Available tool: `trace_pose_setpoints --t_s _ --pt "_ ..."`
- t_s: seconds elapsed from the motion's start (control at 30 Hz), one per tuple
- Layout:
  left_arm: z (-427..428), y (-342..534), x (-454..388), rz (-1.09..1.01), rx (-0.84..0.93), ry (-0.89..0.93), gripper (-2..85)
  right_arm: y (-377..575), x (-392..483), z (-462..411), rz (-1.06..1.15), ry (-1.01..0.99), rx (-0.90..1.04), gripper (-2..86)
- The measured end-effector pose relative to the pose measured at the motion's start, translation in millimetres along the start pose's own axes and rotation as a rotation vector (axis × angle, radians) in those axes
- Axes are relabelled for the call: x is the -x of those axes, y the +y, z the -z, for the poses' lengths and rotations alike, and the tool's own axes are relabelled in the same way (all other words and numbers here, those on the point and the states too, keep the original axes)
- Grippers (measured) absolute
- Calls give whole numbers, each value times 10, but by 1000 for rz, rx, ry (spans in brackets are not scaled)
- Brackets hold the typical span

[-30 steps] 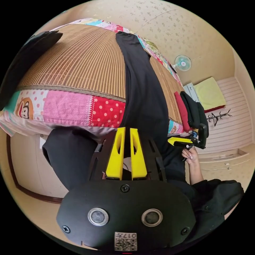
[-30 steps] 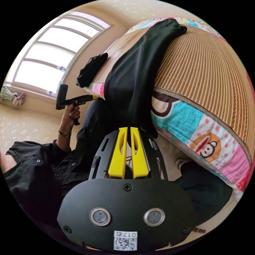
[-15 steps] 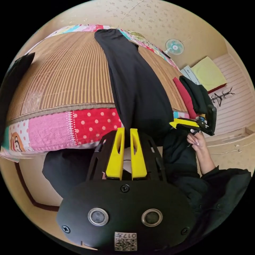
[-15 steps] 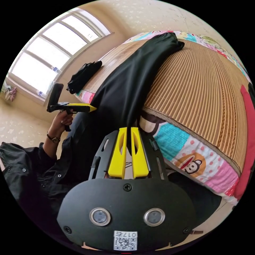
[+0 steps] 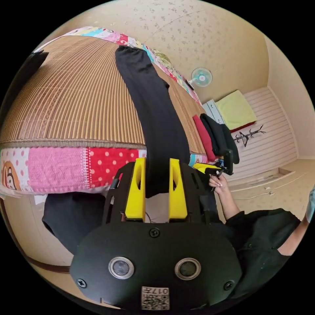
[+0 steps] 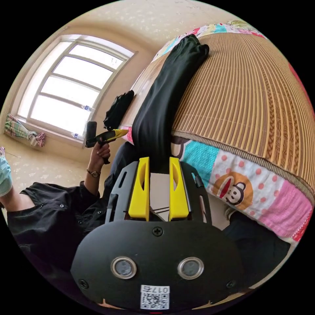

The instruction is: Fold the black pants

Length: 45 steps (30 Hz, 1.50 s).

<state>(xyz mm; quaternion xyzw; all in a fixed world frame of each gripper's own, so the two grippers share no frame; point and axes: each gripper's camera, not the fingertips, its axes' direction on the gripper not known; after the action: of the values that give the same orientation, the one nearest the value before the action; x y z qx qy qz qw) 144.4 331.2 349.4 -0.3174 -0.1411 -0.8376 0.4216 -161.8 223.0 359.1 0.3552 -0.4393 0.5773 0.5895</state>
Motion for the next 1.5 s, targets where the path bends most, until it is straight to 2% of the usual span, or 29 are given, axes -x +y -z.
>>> trace_pose_setpoints --t_s 0.1,0.17,0.27,0.4,0.5,0.63,0.8,0.9,1.03,1.17,1.33,1.5 --pt "-265 -90 32 5 55 -17 115 -165 -5 -67 11 46 -41 87" --pt "-258 -30 -8 2 24 -74 93 -154 19 -119 18 79 -25 65" --pt "-295 73 -76 -46 71 -47 42 34 40 -123 10 41 -38 46" --pt "-279 222 -32 -58 183 -36 40 269 125 -115 33 59 60 45" --pt "-126 346 117 -2 93 11 57 442 162 -21 60 100 35 63" --pt "146 336 253 6 -67 156 100 456 -37 309 11 -115 -114 108" --pt "-56 216 149 -50 16 150 104 359 -111 284 14 -218 -91 114" --pt "-22 292 143 -23 2 143 89 398 -21 256 22 -239 -85 117" --pt "6 391 209 28 6 184 60 455 12 294 -16 -180 -68 68" --pt "181 552 212 12 -11 294 41 627 108 468 18 -243 -71 31" --pt "955 915 -370 -182 -220 514 38 947 616 1040 206 -375 -192 19" --pt "1956 902 -1567 -486 -384 515 38 1063 1462 1881 463 -414 -327 15"
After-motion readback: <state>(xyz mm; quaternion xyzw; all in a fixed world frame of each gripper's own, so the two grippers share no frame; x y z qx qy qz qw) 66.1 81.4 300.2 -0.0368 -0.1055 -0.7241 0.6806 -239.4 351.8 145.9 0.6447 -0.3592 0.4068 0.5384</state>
